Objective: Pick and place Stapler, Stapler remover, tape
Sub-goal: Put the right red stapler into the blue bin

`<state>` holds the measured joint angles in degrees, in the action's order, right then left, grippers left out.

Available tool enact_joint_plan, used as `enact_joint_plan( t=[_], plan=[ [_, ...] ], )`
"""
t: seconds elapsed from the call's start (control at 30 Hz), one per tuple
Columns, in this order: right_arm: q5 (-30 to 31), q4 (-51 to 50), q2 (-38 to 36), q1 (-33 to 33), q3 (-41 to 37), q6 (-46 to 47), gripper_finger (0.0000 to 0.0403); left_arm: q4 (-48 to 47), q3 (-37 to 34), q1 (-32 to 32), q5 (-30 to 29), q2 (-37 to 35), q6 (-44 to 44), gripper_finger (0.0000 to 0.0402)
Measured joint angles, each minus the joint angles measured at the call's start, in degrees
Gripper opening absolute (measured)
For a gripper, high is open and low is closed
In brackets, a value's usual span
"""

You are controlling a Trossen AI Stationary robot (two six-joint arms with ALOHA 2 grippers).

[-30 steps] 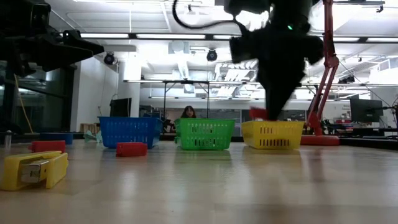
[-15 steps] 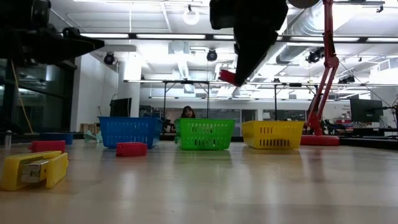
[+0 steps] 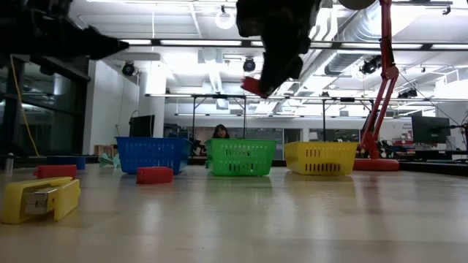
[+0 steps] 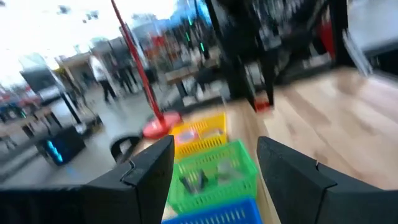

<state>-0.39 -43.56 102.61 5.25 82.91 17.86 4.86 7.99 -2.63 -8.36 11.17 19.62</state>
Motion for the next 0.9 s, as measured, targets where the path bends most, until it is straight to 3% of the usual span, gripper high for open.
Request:
enact_joint_plan(
  t=[0.57,0.9],
  plan=[
    [-1.9,12.2,0.0,-3.4,0.0,-0.1,0.0096,-0.4,22.6,0.0,5.9,42.6,5.6,0.0227],
    [-1.4,15.2,0.0,-3.4,0.0,-1.4,0.0096,-0.4,32.3,0.0,7.6,55.2,6.1,0.0227]
  ],
)
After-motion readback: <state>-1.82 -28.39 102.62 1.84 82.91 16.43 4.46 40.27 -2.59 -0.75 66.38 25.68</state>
